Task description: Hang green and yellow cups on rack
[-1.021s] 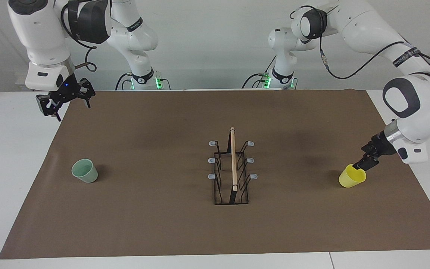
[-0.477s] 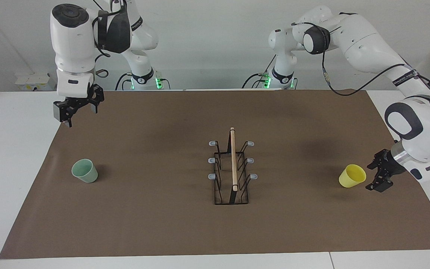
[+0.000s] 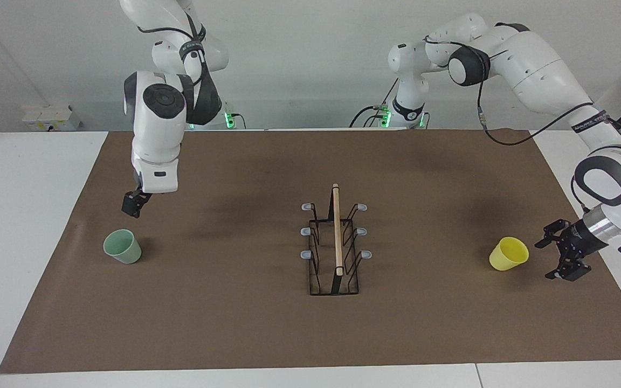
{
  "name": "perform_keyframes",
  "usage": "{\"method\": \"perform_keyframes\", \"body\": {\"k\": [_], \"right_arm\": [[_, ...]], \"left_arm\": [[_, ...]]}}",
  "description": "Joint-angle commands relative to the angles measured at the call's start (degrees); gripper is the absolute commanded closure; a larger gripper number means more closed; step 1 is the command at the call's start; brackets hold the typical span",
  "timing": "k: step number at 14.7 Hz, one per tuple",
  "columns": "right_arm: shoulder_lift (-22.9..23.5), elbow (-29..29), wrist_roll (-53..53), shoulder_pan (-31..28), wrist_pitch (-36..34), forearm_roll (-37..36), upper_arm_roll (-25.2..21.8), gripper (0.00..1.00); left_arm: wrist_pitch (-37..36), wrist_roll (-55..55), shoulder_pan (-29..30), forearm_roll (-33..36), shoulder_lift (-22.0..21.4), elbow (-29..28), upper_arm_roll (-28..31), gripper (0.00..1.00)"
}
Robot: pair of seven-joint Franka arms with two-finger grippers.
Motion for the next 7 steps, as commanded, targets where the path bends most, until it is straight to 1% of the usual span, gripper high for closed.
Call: {"method": "perform_keyframes", "body": {"k": [1,4,6,7], "right_arm": [[2.1,-0.8,2.5,-0.1,2.9,-3.0,0.0,0.00],[3.5,-1.7,5.8,-0.1,4.4,-4.6,0.0,0.00],[4.3,-1.8,6.8,0.2,4.6,-5.2,0.0,0.00],[4.7,-2.2,6.8,1.2,4.2,-7.2,0.0,0.00]], "left_arm": [[2.1,-5.1,-1.6,-6.3,-3.5,-8.4,3.6,0.00],[2.8,-6.3,-2.1,-7.6,-6.5,-13.2,4.1,0.00],[2.8,-6.6,-2.3,-10.5,-7.7,-15.3,4.1,0.00],[3.9,-6.6,-2.1,-12.9,-8.7,-18.0,4.1,0.00]]}}
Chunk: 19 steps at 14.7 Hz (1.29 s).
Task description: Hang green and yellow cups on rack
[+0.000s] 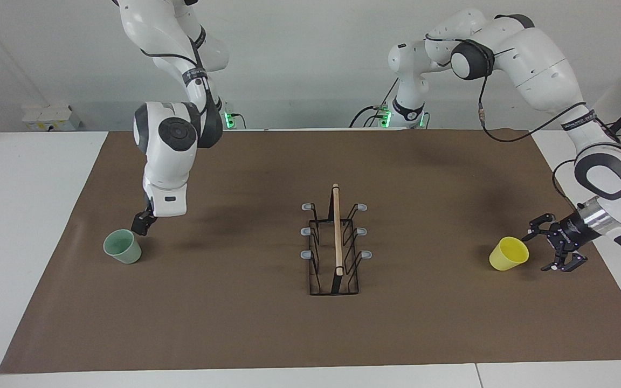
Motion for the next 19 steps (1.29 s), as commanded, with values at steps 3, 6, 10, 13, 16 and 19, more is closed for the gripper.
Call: {"method": "perform_keyframes", "body": {"k": [3,6,10,13,16,19], "right_arm": [[0.5,-4.9,1.8,2.4,-0.1,-11.4,0.1,0.00],[3.6,-4.3,2.4,4.9,-6.4,-17.6,0.0,0.00],[6.3,-4.3,7.3,7.7,-14.0,-25.1,0.0,0.00],[7.6,-4.5,7.3,8.0,-14.1,-30.1,0.1,0.00],[8.2,-4.5,5.9,7.4,-12.8,-33.1,0.1,0.00],[8.5,-4.2,2.2,6.9,-9.7,-35.0,0.1,0.00]], "left_arm": [[11.6,-0.6,-2.3,-10.2,-7.0,-16.8,0.8,0.00],[15.2,-0.6,-4.3,-18.7,-8.1,-21.4,0.9,0.00],[18.9,-0.6,-6.3,-27.1,-9.3,-25.8,0.8,0.00],[19.3,-0.5,-6.8,-31.3,-9.4,-25.9,0.7,0.00],[19.6,0.1,-7.7,-32.4,-9.5,-25.9,0.4,0.00],[19.7,1.4,-8.6,-32.4,-9.5,-25.9,0.4,0.00]]}}
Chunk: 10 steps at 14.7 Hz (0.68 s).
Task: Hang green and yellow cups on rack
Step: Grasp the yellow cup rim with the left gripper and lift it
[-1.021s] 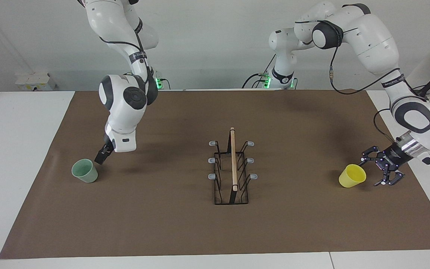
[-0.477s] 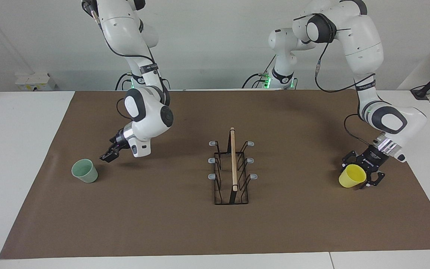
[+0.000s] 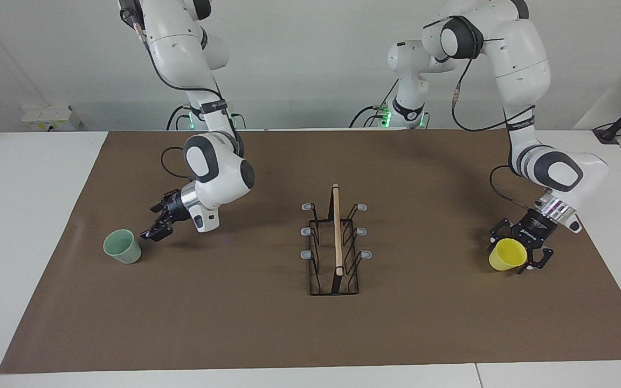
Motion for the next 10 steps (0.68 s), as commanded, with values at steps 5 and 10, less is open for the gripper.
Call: {"method": "perform_keyframes", "body": {"k": [5,10], "right_arm": [[0.4,0.0,-2.0,-0.9,2.4,-3.1,0.3,0.00],[0.4,0.5,0.6,-0.9,4.2,-4.8,0.3,0.00]], "left_arm": [[6.5,2.8,-3.9,-1.0,-1.6,-2.0,0.4,0.34],[7.4,4.8,-4.3,-0.5,-2.0,-0.5,0.7,1.00]]}}
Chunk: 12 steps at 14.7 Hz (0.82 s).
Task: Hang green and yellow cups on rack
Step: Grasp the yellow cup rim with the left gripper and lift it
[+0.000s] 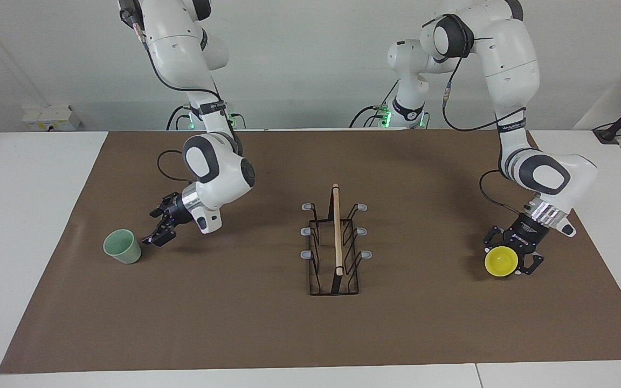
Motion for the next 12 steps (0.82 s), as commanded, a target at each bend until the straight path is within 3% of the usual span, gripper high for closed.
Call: {"method": "perform_keyframes", "body": {"k": [1,3,6,12], "right_arm": [[0.3,0.4,2.1,-1.0,2.8,-2.9,0.3,0.00],[0.8,0.3,2.1,-1.6,3.8,-4.4,0.3,0.00],[1.1,0.3,0.5,-3.6,5.4,-6.1,0.3,0.00],[1.1,0.1,-9.6,-1.3,5.4,-7.4,0.3,0.00]], "left_arm": [[0.8,1.3,-0.5,-0.5,-2.0,0.4,0.8,1.00],[0.9,1.3,-0.5,0.9,-2.8,1.5,0.9,1.00],[0.8,0.9,-0.6,8.6,-5.1,4.3,0.7,1.00],[2.9,-1.9,-1.9,22.6,-12.1,4.4,0.0,1.00]]}}
